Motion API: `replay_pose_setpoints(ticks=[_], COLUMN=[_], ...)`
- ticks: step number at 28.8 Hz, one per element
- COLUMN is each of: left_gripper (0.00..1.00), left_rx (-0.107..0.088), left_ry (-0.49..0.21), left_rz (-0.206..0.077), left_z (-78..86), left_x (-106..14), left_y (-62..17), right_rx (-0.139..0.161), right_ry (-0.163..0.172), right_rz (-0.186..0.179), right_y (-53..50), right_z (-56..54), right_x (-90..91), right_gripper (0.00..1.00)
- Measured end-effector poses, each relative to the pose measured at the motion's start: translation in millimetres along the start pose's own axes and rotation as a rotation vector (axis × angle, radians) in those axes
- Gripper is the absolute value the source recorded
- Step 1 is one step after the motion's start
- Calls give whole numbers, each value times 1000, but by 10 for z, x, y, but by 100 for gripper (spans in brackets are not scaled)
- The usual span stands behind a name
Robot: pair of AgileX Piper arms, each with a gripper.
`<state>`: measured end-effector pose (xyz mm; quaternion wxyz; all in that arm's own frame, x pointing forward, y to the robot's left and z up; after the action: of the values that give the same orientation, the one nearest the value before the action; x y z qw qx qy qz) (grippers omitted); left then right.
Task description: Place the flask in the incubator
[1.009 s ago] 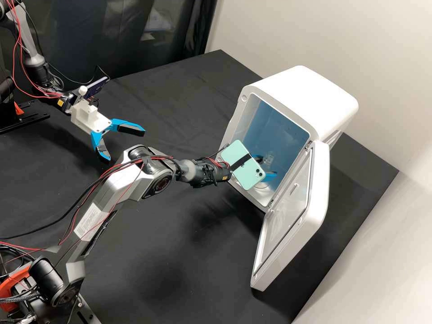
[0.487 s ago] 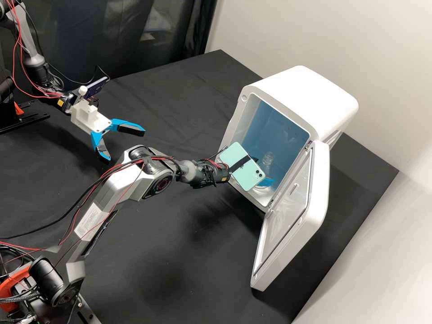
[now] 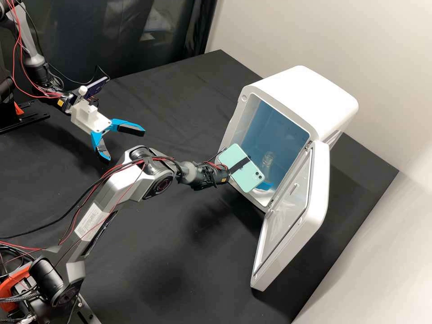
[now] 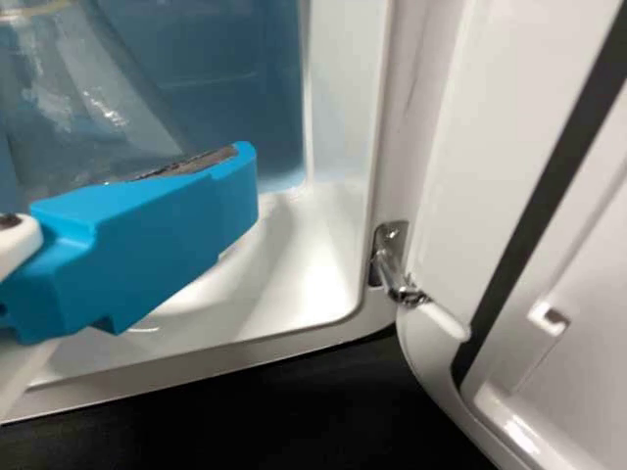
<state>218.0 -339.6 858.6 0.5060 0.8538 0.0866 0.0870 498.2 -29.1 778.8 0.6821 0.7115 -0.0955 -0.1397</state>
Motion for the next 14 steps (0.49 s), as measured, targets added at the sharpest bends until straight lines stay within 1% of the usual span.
replay_pose_setpoints(ticks=[1,3,6,11,12,14], left_gripper=[100,100,100,100,100,100], left_rx=[0,0,0,4,5,4], left_ry=[0,0,0,-2,-2,-2], left_rz=[0,0,0,9,11,10], left_z=[0,0,0,7,9,9], left_x=[0,0,0,-6,-8,-7], left_y=[0,0,0,22,26,25], right_rx=[12,34,70,93,96,94], right_ry=[3,9,8,14,14,27], right_rz=[-5,-30,-50,-71,-74,-71], right_y=[3,-21,-8,44,43,43], right_z=[19,78,143,197,215,232], right_x=[-1,-14,-57,-181,-203,-242], right_gripper=[100,100,100,100,100,100])
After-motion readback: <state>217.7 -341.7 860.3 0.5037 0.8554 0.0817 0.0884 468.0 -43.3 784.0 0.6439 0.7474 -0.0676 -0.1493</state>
